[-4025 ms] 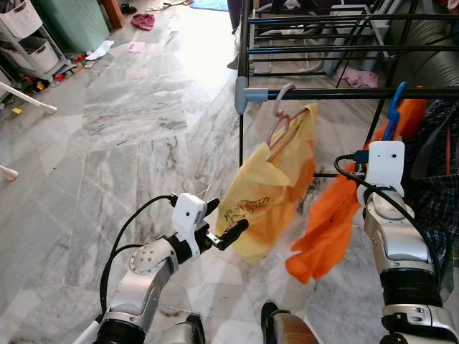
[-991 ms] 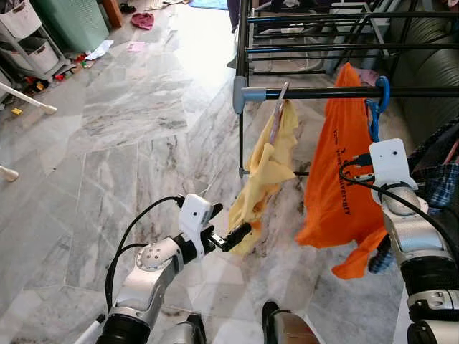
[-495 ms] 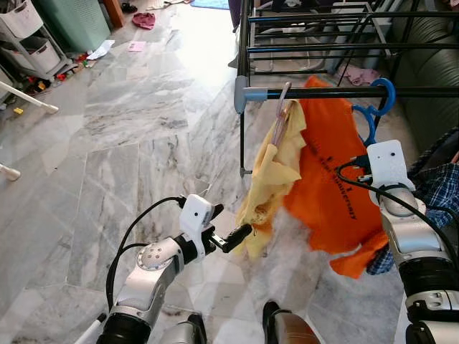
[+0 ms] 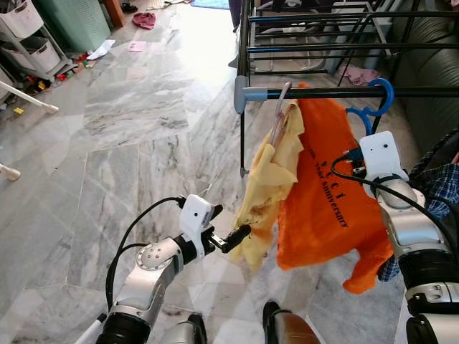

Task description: Hang hanger

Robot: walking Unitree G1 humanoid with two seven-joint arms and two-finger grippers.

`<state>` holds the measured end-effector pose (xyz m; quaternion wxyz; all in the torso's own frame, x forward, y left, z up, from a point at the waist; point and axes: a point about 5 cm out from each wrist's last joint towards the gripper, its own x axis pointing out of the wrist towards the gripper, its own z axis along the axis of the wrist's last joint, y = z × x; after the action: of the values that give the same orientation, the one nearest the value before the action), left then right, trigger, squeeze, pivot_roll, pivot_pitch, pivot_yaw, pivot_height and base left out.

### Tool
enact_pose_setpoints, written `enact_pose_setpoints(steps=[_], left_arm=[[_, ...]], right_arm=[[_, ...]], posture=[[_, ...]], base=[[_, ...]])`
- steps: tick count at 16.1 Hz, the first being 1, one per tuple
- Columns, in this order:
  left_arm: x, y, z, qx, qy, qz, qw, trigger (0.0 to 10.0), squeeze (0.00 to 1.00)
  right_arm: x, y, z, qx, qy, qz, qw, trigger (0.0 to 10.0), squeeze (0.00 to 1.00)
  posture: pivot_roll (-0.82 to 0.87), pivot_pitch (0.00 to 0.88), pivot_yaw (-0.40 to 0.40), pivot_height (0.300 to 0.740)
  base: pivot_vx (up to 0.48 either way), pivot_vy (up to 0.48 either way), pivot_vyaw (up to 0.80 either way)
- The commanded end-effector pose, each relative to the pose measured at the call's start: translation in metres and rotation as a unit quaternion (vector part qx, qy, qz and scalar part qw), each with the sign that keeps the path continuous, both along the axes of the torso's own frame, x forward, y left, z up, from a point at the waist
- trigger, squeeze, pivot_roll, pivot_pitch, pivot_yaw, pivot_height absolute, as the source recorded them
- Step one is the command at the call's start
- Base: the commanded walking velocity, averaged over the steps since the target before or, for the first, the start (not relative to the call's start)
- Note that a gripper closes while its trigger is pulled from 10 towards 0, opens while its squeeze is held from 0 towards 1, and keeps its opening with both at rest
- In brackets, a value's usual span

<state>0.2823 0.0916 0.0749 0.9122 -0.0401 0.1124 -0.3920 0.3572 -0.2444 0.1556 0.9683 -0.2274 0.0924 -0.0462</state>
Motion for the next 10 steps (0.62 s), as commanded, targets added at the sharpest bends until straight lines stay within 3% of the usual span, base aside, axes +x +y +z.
enact_pose_setpoints(steps=[1,3,8,9,10], left_arm=[[-0.003,0.004,-0.007,0.014,0.01,0.006,1.0,10.0,0.0],[-0.003,0.005,-0.007,0.016,0.011,0.006,1.0,10.0,0.0],[-0.003,0.005,-0.008,0.018,0.012,0.002,1.0,10.0,0.0],[-0.003,0.006,-0.008,0.018,0.013,0.002,1.0,10.0,0.0],[-0.003,0.006,-0.009,0.02,0.013,0.002,1.0,10.0,0.0]], right_arm=[[0.0,0.001,0.002,-0.003,0.0,0.014,1.0,10.0,0.0],[-0.001,-0.003,0.004,0.015,0.004,0.018,1.0,0.0,0.0],[-0.002,-0.01,0.016,0.041,0.015,0.048,0.998,0.0,0.0],[-0.002,-0.012,0.017,0.042,0.018,0.054,0.997,0.4,0.0],[-0.004,-0.015,0.017,0.05,0.028,0.064,0.996,0.0,0.0]], posture=[[-0.15,0.234,0.087,0.74],[-0.15,0.234,0.087,0.74],[-0.15,0.232,0.086,0.74],[-0.15,0.23,0.086,0.74],[-0.14,0.229,0.087,0.74]], base=[[0.0,0.0,0.0],[0.0,0.0,0.0],[0.0,0.0,0.0],[0.0,0.0,0.0],[0.0,0.0,0.0]])
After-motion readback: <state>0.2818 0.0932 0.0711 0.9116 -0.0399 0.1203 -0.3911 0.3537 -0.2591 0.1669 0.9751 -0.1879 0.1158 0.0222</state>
